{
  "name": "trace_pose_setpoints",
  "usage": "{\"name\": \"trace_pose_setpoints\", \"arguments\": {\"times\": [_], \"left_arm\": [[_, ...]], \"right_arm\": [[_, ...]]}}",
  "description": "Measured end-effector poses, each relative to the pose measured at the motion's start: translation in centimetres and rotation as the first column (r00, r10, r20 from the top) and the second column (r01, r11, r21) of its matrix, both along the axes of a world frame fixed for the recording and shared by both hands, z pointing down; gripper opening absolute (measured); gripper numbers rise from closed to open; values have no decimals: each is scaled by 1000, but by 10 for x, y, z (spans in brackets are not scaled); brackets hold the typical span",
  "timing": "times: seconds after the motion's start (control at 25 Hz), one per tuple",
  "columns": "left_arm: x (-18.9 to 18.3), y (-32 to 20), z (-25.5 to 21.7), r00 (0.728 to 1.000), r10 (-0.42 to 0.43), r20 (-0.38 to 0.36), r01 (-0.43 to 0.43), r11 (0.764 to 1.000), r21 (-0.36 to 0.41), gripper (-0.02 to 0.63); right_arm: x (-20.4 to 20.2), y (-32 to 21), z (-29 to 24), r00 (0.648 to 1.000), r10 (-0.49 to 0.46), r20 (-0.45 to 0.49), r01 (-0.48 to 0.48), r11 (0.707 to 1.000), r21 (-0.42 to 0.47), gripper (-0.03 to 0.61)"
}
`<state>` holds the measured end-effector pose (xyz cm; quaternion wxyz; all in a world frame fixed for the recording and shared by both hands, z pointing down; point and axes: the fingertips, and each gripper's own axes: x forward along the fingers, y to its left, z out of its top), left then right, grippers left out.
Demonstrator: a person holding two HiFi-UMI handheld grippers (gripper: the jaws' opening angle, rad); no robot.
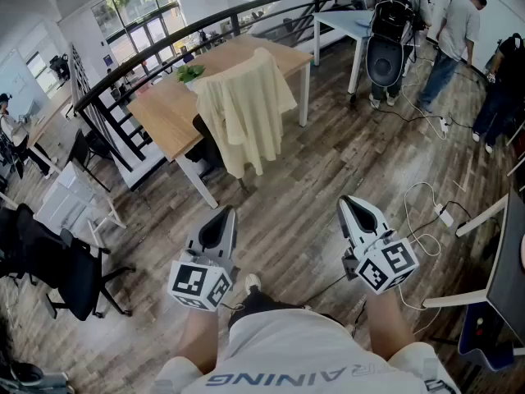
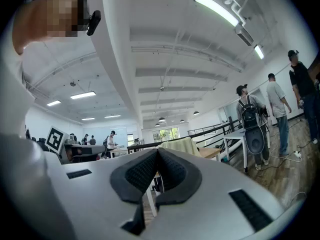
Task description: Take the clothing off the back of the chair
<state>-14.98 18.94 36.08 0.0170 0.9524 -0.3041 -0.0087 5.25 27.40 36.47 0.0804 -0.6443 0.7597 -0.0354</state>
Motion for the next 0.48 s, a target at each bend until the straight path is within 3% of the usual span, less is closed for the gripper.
{"name": "trace_pose_setpoints", "arguments": {"times": [0.48], "left_arm": [[0,-14,1,1000,-12,-3,12,1000,-2,34]], "right_arm": [[2,-11,-1,1000,-9,-4,9,1000,8,23]]}}
